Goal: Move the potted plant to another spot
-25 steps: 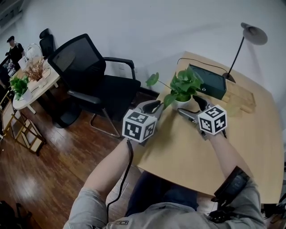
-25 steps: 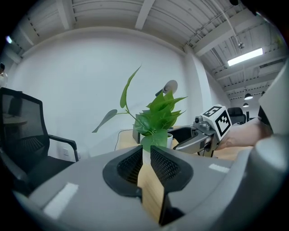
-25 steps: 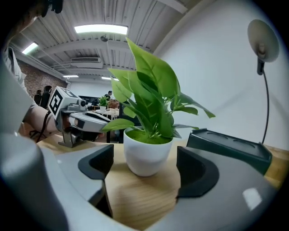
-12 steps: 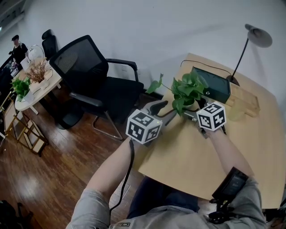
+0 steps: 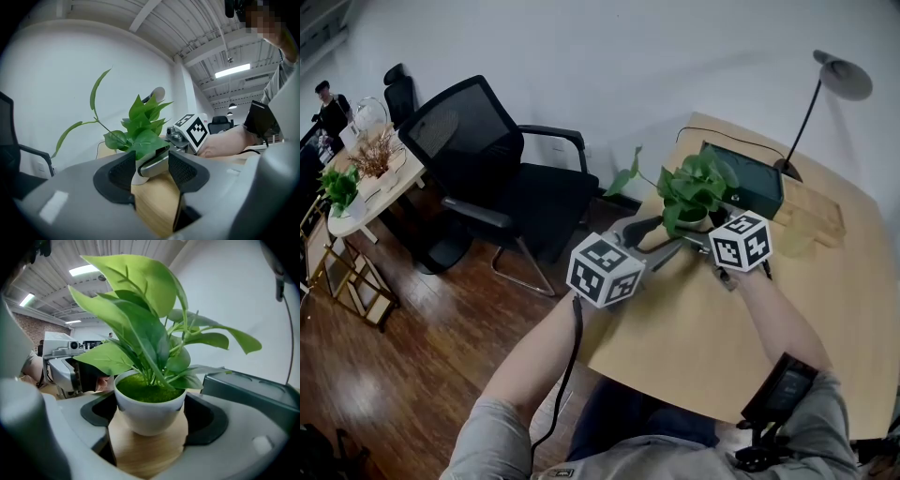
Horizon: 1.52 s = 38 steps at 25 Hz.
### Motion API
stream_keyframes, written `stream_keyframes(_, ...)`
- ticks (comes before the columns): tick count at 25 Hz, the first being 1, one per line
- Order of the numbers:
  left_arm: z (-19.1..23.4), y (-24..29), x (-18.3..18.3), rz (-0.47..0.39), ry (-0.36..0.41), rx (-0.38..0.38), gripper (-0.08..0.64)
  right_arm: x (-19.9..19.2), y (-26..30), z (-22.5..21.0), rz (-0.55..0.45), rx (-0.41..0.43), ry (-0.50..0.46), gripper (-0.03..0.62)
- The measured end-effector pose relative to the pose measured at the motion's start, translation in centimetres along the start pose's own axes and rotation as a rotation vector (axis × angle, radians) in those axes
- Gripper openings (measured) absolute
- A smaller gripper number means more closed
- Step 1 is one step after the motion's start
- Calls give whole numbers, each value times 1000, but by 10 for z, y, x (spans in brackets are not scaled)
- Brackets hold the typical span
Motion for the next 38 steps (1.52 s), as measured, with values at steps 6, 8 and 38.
stream_keyframes(6,1,-1,-3,13,-12,7,212,-3,-9,-3,-9,-4,32,451)
stream_keyframes(8,-2,-1,-5,28,-11,-2,212,-6,-15,-1,-7,-9,27,449)
stream_keyframes(38,-128,57,45,2,41,-177,210,-17,-185,-10,-84,-166,54,445)
Point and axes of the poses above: the fingertips, and each gripper's own axes: y forward along the fingers, z to its left, x out of its top, the point moved 2 cm from there along -y, backward along the fingers, and after that the axes turned 4 degrees about y, right-handed, at the moved point
